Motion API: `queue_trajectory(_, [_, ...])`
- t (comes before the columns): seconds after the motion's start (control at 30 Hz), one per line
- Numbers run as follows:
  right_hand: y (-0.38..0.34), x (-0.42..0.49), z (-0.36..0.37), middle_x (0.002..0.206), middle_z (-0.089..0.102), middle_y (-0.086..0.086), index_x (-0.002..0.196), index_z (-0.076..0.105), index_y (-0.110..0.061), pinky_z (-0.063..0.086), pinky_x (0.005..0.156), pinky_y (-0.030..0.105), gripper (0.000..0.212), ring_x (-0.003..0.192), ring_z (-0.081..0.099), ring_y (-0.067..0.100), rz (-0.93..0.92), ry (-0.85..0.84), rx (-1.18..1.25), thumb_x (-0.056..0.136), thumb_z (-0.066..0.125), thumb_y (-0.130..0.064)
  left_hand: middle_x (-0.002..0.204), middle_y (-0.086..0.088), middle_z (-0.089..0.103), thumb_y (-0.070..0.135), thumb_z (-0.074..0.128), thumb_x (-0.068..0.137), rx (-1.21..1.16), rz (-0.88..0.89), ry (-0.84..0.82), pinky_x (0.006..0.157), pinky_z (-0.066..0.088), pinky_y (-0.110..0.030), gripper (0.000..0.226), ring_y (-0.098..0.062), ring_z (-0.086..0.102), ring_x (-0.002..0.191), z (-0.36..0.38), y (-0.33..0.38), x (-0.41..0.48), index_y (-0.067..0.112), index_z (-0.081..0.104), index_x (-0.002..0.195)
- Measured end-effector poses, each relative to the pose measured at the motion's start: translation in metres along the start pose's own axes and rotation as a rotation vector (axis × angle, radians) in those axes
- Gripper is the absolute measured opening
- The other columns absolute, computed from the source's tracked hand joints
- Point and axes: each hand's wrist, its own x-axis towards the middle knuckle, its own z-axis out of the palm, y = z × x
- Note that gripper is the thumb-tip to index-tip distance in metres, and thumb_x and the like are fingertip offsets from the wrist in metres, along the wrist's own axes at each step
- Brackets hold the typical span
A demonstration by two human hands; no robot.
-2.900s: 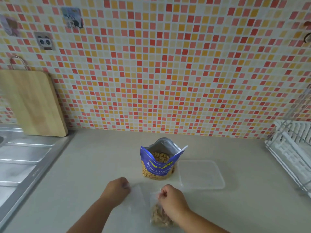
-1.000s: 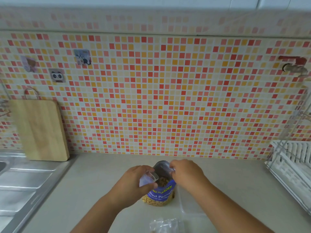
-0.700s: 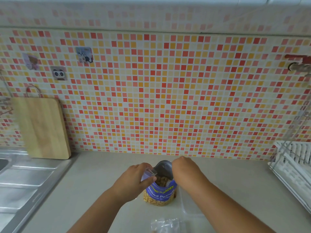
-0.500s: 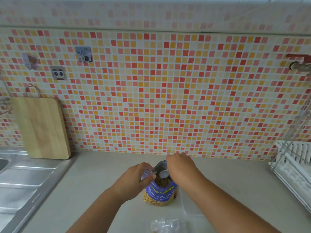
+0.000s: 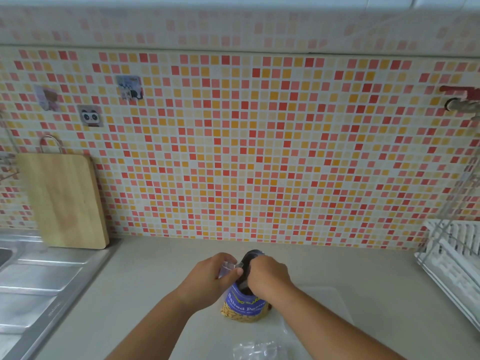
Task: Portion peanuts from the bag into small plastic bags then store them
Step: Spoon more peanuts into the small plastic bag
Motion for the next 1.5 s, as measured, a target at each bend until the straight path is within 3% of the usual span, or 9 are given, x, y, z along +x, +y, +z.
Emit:
queue_trajectory(0.27, [0.035, 0.014, -0.013, 0.069, 0.051, 0.001, 0.079, 0.061, -0.012, 0.042, 0.069, 0.029, 0.013, 0.082, 0.061, 0.022, 0.129, 0.029, 0.268, 0.085, 0.055, -0.021, 0.121, 0.001, 0.061, 0.05, 0.043, 0.092, -0.134, -0.074, -0.047, 0.084, 0.044, -0.024, 0.038, -0.014, 0.055, 0.103, -0.011, 0.002, 0.003, 0.025, 0.052, 0.121])
queue_trajectory(0.5, [0.054, 0.003, -0.048, 0.133, 0.051, 0.01, 0.138, 0.046, -0.012, 0.038, 0.101, 0.03, 0.042, 0.12, 0.05, 0.022, 0.109, -0.206, 0.17, 0.096, 0.045, -0.014, 0.107, 0.008, 0.059, 0.049, 0.054, 0.088, -0.061, -0.039, 0.091, 0.078, 0.042, -0.02, 0.037, -0.008, 0.056, 0.094, -0.028, 0.001, 0.005, 0.028, 0.052, 0.119])
queue_trajectory(0.6, [0.07, -0.002, -0.052, 0.133, 0.055, 0.01, 0.134, 0.052, -0.009, 0.039, 0.102, 0.03, 0.04, 0.111, 0.052, 0.019, 0.08, -0.148, 0.28, 0.095, 0.047, -0.013, 0.113, 0.01, 0.057, 0.052, 0.059, 0.083, 0.097, 0.027, 0.061, 0.081, 0.042, -0.019, 0.045, -0.007, 0.052, 0.097, -0.026, -0.001, 0.003, 0.03, 0.05, 0.121])
queue_trajectory(0.8, [0.101, -0.007, -0.055, 0.081, 0.063, 0.007, 0.096, 0.072, 0.001, 0.046, 0.076, 0.028, 0.021, 0.079, 0.056, 0.018, -0.008, 0.119, 0.721, 0.085, 0.056, -0.006, 0.13, 0.012, 0.052, 0.054, 0.062, 0.08, 0.267, 0.091, 0.021, 0.094, 0.039, -0.024, 0.054, -0.01, 0.046, 0.116, -0.016, 0.006, 0.004, 0.033, 0.045, 0.127])
queue_trajectory(1.03, [0.087, -0.008, -0.071, 0.085, 0.066, 0.011, 0.096, 0.071, 0.0, 0.052, 0.083, 0.033, 0.023, 0.079, 0.056, 0.016, -0.111, 0.113, 0.51, 0.085, 0.053, -0.009, 0.129, 0.009, 0.053, 0.054, 0.056, 0.083, 0.348, 0.15, 0.031, 0.096, 0.039, -0.029, 0.053, -0.014, 0.047, 0.116, -0.008, 0.016, 0.012, 0.031, 0.044, 0.129])
queue_trajectory(1.13, [0.069, -0.015, -0.081, 0.09, 0.069, 0.01, 0.096, 0.071, -0.003, 0.049, 0.069, 0.023, 0.025, 0.072, 0.056, 0.013, -0.179, 0.09, 0.39, 0.087, 0.051, -0.013, 0.124, 0.006, 0.056, 0.053, 0.054, 0.085, 0.373, 0.153, 0.037, 0.09, 0.04, -0.028, 0.051, -0.016, 0.05, 0.111, 0.002, 0.023, 0.018, 0.027, 0.045, 0.128])
queue_trajectory(1.27, [0.035, -0.037, -0.097, 0.107, 0.068, 0.004, 0.095, 0.07, -0.015, 0.047, 0.08, 0.029, 0.017, 0.096, 0.061, 0.019, -0.414, 0.065, 0.222, 0.089, 0.054, -0.016, 0.118, 0.005, 0.058, 0.053, 0.048, 0.089, 0.289, 0.138, 0.082, 0.084, 0.044, -0.029, 0.044, -0.017, 0.054, 0.103, 0.011, 0.026, 0.025, 0.026, 0.047, 0.123])
queue_trajectory(1.4, [0.027, -0.06, -0.111, 0.102, 0.063, -0.001, 0.104, 0.067, -0.024, 0.043, 0.088, 0.033, 0.023, 0.098, 0.052, 0.02, -0.621, 0.471, -0.167, 0.088, 0.053, -0.014, 0.114, 0.005, 0.057, 0.05, 0.048, 0.09, 0.121, 0.088, 0.144, 0.085, 0.049, -0.031, 0.041, -0.016, 0.055, 0.097, 0.007, 0.024, 0.022, 0.025, 0.048, 0.121])
queue_trajectory(1.5, [0.039, -0.063, -0.118, 0.095, 0.064, 0.0, 0.102, 0.069, -0.019, 0.042, 0.084, 0.03, 0.027, 0.09, 0.05, 0.018, -0.549, 0.62, -0.13, 0.084, 0.052, -0.009, 0.107, 0.009, 0.056, 0.05, 0.047, 0.09, 0.083, 0.052, 0.192, 0.084, 0.051, -0.027, 0.032, -0.01, 0.055, 0.092, -0.002, 0.02, 0.022, 0.027, 0.049, 0.114])
